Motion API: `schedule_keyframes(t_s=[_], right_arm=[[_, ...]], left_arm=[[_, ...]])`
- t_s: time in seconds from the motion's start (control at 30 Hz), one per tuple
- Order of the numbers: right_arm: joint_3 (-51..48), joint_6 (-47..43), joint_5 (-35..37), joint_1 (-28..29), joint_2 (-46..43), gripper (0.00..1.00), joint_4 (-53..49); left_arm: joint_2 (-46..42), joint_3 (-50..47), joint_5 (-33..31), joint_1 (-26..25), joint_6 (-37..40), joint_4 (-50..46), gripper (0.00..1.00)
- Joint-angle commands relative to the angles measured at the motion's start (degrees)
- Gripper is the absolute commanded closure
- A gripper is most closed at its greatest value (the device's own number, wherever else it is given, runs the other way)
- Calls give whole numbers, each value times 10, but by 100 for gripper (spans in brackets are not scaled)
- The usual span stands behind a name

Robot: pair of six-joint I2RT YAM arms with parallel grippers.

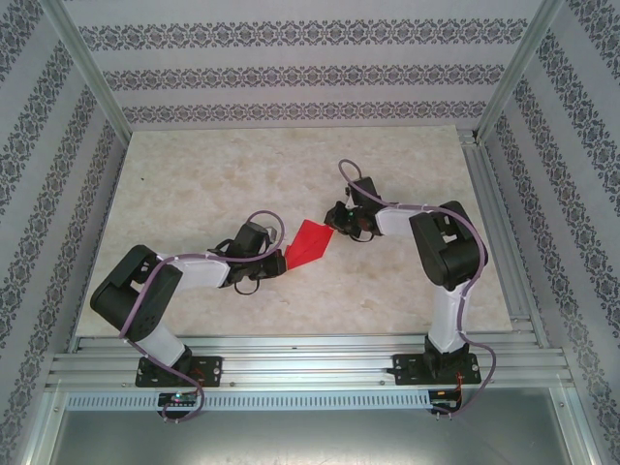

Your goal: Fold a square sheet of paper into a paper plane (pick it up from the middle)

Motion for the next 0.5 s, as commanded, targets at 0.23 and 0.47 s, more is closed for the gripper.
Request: schedule_keyframes(t_s=[0.23, 0.47], right_arm=[[-85, -33, 60, 10, -164, 60, -22], [-145, 53, 24, 66, -176, 47, 61]], left_arm=[[-76, 38, 1, 6, 13, -90, 67], [-78, 51, -32, 28, 32, -89, 50]])
